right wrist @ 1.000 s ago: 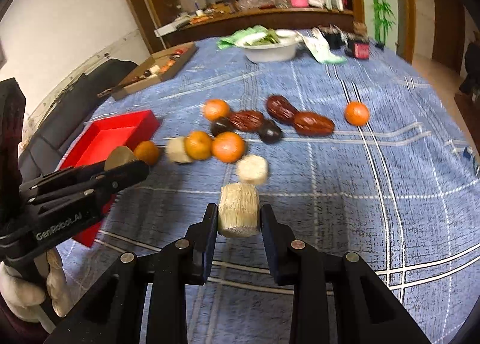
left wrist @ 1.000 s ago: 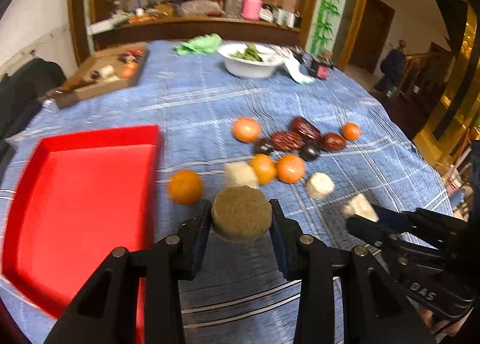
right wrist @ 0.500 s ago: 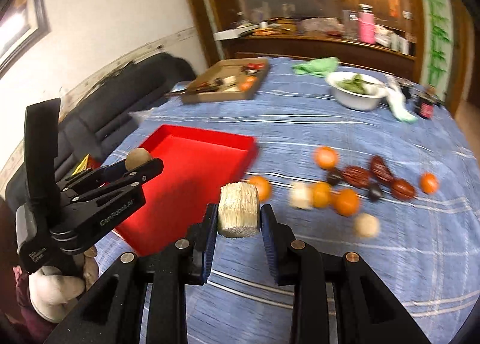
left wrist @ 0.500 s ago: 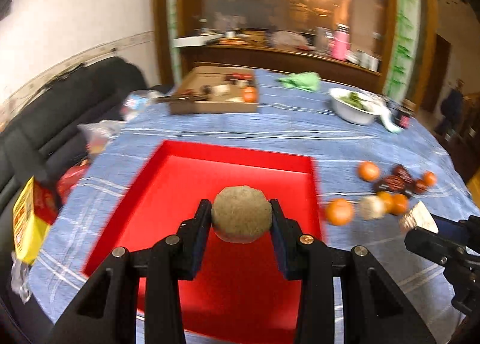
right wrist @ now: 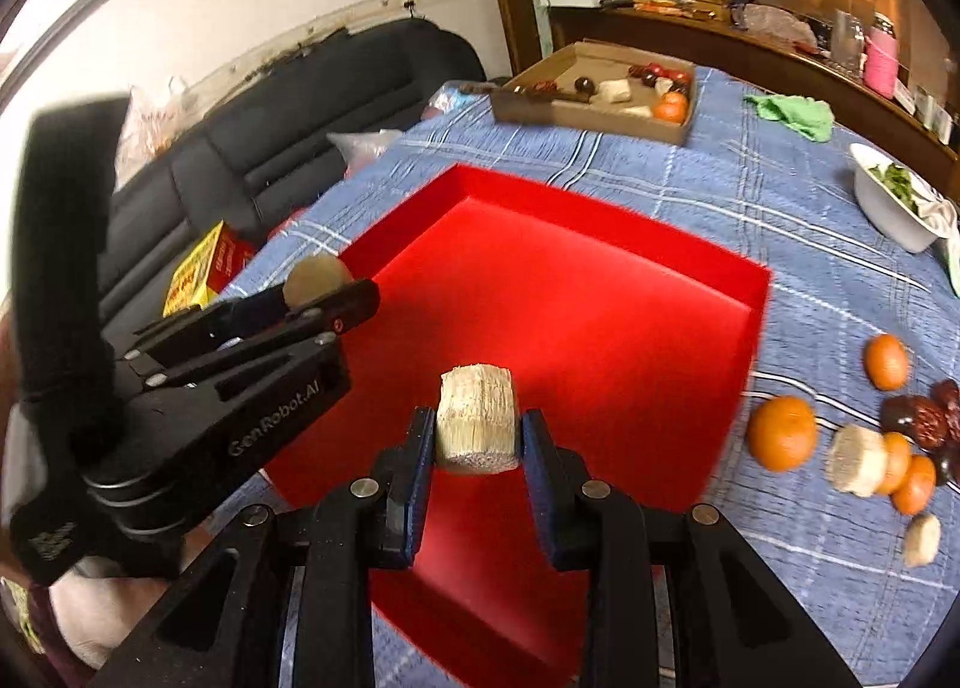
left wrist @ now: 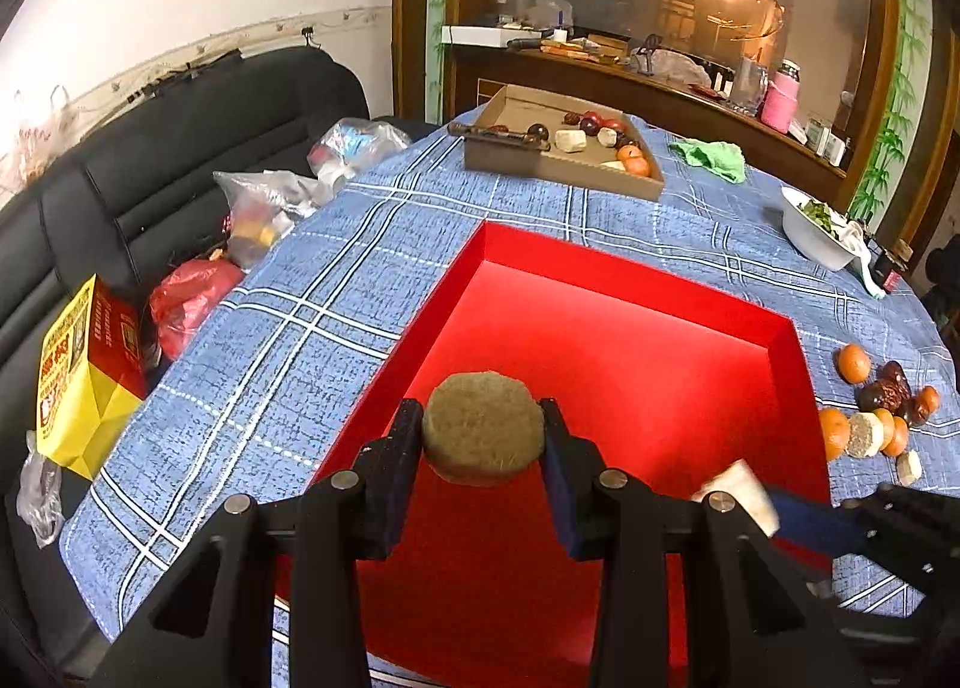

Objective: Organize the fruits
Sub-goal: 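Carry both pieces over the red tray and open both tools to drop them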

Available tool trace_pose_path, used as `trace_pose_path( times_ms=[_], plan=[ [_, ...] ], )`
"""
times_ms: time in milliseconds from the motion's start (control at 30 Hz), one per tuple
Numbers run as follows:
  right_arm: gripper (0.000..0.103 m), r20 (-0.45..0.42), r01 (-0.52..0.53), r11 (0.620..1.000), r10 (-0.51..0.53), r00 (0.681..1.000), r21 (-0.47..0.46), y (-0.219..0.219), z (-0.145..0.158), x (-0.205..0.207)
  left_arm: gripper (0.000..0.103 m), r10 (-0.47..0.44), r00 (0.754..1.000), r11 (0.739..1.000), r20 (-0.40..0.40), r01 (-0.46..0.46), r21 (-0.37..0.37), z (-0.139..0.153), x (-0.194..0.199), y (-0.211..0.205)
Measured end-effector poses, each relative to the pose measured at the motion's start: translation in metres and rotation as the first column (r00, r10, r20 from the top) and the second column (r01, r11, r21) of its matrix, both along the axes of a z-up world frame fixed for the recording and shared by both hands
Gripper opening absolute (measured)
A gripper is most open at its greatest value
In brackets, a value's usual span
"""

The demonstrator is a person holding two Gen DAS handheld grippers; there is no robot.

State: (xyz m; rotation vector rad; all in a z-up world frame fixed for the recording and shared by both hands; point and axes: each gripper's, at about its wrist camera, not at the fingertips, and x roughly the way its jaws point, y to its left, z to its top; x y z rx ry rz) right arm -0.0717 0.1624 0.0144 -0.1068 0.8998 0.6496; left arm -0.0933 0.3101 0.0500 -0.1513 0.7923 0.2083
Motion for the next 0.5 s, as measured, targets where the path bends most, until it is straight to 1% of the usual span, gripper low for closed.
trace_pose_path(
  times_ms=[167, 233, 300, 433, 500],
  plan=[
    [0.032, -0.015, -0.012, 1.000, 0.012, 1.000, -0.014, 0.008, -0.009, 0.004, 0.038, 0.000, 1.000, 1.000, 0.005, 0.000, -0.013, -0.001, 0.000, 0.001],
    [0.032, -0.022, -0.012, 1.000, 0.012, 1.000, -0.012, 0.008, -0.012, 0.004, 0.046, 0.001, 1.000, 1.000, 0.010, -0.001, -0.011, 0.000, 0.000, 0.000],
    [0.032, -0.029, -0.015, 1.000, 0.014, 0.999, -0.004, 0.009, -0.013, 0.005, 0.051, 0.003, 1.000, 1.000, 0.019, -0.003, 0.000, 0.003, -0.002, -0.002],
    [0.032, -0.021, -0.007, 1.000, 0.007, 1.000, 0.014, 0.005, -0.010, 0.003, 0.058, 0.002, 0.999, 1.000, 0.038, -0.002, 0.012, 0.010, -0.006, -0.007],
    [0.032, -0.003, -0.003, 1.000, 0.003, 1.000, 0.018, 0.001, -0.005, 0.000, 0.059, -0.001, 0.999, 1.000, 0.049, 0.000, 0.021, 0.015, -0.010, -0.011]
  ],
)
